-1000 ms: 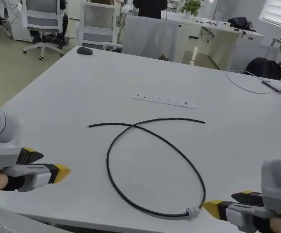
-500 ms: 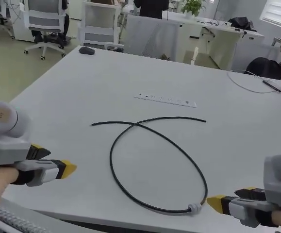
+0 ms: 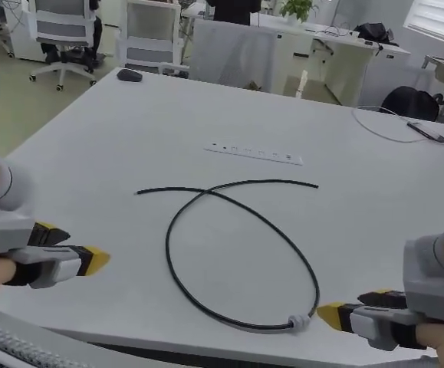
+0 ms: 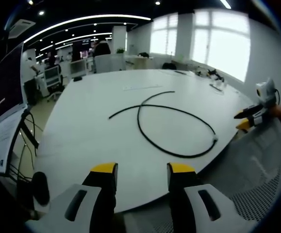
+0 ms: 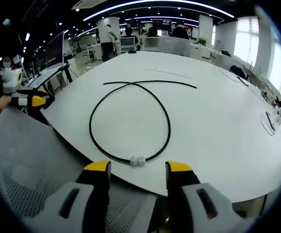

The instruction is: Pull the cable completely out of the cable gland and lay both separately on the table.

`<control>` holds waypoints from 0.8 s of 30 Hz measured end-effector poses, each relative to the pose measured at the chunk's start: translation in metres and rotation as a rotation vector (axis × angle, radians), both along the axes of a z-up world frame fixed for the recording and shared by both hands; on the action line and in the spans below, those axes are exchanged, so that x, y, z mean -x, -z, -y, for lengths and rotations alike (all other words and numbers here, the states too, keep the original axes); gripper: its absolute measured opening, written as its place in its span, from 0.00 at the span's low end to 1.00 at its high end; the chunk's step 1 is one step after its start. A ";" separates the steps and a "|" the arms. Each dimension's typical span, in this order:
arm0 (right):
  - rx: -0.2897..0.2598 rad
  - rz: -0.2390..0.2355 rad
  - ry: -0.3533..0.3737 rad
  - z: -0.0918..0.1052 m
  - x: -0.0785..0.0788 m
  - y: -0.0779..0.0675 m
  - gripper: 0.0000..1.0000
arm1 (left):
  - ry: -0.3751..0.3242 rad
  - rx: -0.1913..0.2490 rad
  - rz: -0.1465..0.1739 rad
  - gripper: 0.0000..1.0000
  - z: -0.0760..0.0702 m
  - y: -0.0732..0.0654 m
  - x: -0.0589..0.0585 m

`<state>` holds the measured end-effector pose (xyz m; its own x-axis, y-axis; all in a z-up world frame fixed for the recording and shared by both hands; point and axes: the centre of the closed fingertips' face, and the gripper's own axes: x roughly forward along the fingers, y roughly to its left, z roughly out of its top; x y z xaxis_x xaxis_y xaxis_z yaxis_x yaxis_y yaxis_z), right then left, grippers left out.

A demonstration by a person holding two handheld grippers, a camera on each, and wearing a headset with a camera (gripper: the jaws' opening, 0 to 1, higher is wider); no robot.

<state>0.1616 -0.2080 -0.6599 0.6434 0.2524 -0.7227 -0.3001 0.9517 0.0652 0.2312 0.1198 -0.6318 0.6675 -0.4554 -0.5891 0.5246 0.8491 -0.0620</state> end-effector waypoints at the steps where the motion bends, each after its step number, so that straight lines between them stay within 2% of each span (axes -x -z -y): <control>1: -0.010 0.005 0.017 0.001 -0.001 -0.001 0.52 | 0.003 -0.003 0.004 0.42 0.000 0.000 0.000; 3: -0.006 0.004 0.014 0.002 -0.001 0.000 0.55 | 0.001 -0.005 -0.003 0.42 0.000 0.001 0.001; 7: -0.004 -0.009 -0.002 0.000 0.001 0.001 0.53 | -0.001 -0.029 -0.010 0.42 -0.001 0.003 0.001; 10: -0.004 -0.014 -0.010 -0.001 0.002 0.002 0.52 | 0.008 -0.069 0.004 0.41 -0.003 0.003 0.001; 14: -0.003 -0.030 -0.032 -0.004 0.004 0.004 0.55 | 0.021 -0.070 0.009 0.40 0.000 0.002 0.001; 17: -0.004 -0.034 -0.035 -0.004 0.005 0.005 0.53 | 0.060 -0.102 0.008 0.40 0.004 0.003 0.003; 21: -0.013 -0.026 -0.034 -0.004 0.004 0.004 0.51 | 0.108 -0.117 -0.003 0.41 0.009 0.004 0.007; 23: -0.017 -0.025 -0.038 -0.005 0.004 0.004 0.50 | 0.146 -0.154 -0.013 0.41 0.012 0.005 0.009; 24: -0.018 -0.025 -0.040 -0.005 0.004 0.004 0.50 | 0.169 -0.183 -0.006 0.41 0.013 0.005 0.010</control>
<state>0.1575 -0.2030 -0.6641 0.6145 0.2911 -0.7333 -0.3365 0.9374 0.0901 0.2217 0.1071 -0.6365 0.5871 -0.4453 -0.6760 0.6599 0.7470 0.0811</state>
